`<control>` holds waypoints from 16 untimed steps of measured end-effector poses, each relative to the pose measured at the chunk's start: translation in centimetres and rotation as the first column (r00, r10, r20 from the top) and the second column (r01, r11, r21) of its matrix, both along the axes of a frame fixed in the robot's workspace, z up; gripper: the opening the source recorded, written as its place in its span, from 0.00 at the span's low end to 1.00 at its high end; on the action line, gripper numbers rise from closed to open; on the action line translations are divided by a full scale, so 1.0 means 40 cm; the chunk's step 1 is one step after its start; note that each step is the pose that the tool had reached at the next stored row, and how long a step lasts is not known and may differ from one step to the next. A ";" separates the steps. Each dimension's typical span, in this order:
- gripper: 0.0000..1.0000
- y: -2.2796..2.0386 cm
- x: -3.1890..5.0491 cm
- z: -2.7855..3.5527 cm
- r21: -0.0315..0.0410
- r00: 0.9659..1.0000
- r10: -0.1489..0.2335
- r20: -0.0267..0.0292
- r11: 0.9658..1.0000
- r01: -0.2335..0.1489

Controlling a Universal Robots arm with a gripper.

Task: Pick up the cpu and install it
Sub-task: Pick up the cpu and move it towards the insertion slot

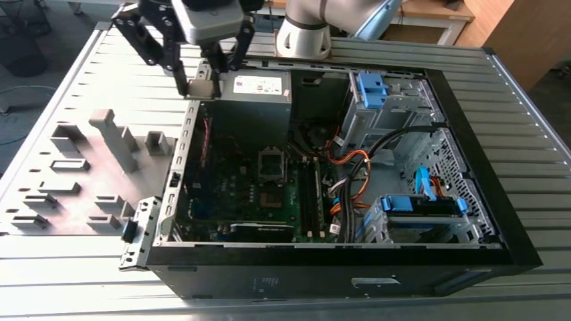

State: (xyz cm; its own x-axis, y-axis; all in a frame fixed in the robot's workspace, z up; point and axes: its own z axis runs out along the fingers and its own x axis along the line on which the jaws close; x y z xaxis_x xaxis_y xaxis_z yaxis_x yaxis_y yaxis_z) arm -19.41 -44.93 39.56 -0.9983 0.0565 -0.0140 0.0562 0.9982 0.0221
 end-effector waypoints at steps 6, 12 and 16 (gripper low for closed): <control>0.47 -0.001 0.047 -0.001 0.000 1.000 0.000 0.000 1.000 0.000; 0.47 -0.002 0.086 -0.001 0.000 1.000 0.000 0.000 1.000 0.000; 0.47 -0.002 0.108 -0.002 0.000 1.000 0.000 0.000 1.000 0.000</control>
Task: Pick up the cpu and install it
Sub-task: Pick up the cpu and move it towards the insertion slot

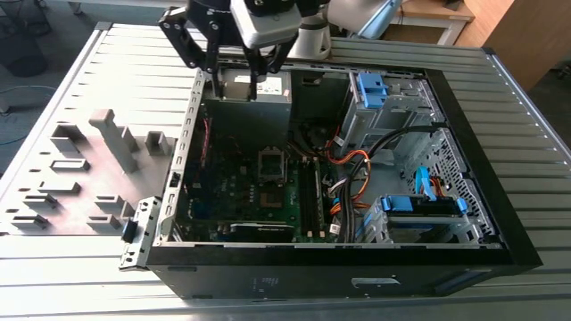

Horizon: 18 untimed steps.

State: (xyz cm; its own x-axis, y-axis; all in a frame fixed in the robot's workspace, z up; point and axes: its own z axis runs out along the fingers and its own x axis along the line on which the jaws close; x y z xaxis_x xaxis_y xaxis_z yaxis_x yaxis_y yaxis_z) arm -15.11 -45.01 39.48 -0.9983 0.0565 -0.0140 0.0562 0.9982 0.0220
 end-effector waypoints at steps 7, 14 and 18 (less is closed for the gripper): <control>0.47 -0.002 0.050 -0.001 0.000 1.000 0.000 0.000 1.000 0.000; 0.47 -0.006 0.111 -0.002 0.000 1.000 0.000 0.000 1.000 0.000; 0.47 -0.006 0.119 -0.003 0.000 1.000 0.000 0.000 1.000 0.000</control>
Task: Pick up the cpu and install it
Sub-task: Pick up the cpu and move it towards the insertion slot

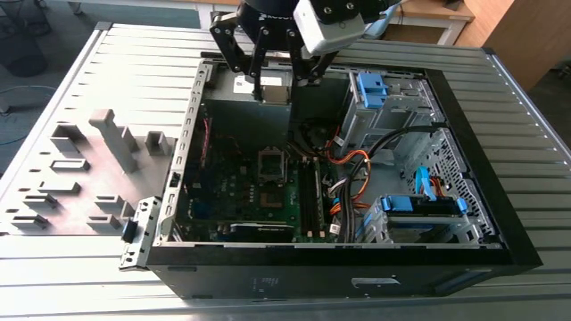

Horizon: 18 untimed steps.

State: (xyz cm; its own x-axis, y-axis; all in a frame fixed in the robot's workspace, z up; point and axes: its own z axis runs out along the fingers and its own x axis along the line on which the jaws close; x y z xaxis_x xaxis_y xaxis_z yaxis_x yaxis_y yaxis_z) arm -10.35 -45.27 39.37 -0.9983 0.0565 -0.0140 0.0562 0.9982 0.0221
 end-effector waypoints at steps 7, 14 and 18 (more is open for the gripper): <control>0.47 0.000 0.000 -0.006 0.000 1.000 0.000 0.000 1.000 0.000; 0.47 0.000 0.000 -0.030 0.000 1.000 0.000 0.000 1.000 0.000; 0.47 0.000 0.000 -0.046 0.000 1.000 0.000 0.000 1.000 0.000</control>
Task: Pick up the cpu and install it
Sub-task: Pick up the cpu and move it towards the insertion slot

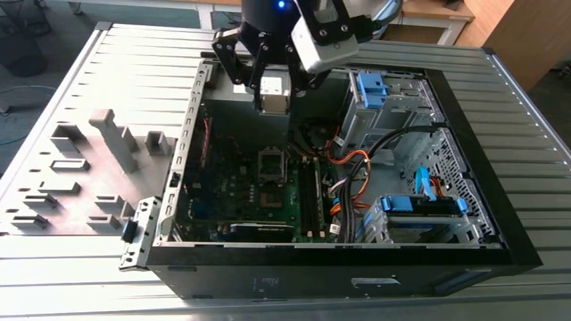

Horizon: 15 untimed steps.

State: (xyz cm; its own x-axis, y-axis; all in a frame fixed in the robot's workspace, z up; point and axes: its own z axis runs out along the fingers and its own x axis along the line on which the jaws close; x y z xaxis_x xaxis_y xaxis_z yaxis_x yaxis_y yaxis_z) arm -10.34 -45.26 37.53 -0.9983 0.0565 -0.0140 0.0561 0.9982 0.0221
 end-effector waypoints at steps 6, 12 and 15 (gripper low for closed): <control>0.47 0.000 0.000 -0.022 0.000 1.000 0.000 0.000 1.000 0.000; 0.47 0.000 0.000 -0.038 0.000 1.000 0.000 0.000 1.000 0.000; 0.47 0.000 0.000 -0.046 0.000 1.000 0.001 0.000 1.000 -0.001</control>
State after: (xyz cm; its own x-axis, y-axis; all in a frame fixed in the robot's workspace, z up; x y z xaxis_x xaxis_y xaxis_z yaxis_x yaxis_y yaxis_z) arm -10.33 -45.26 35.69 -0.9984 0.0550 -0.0139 0.0547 0.9983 0.0220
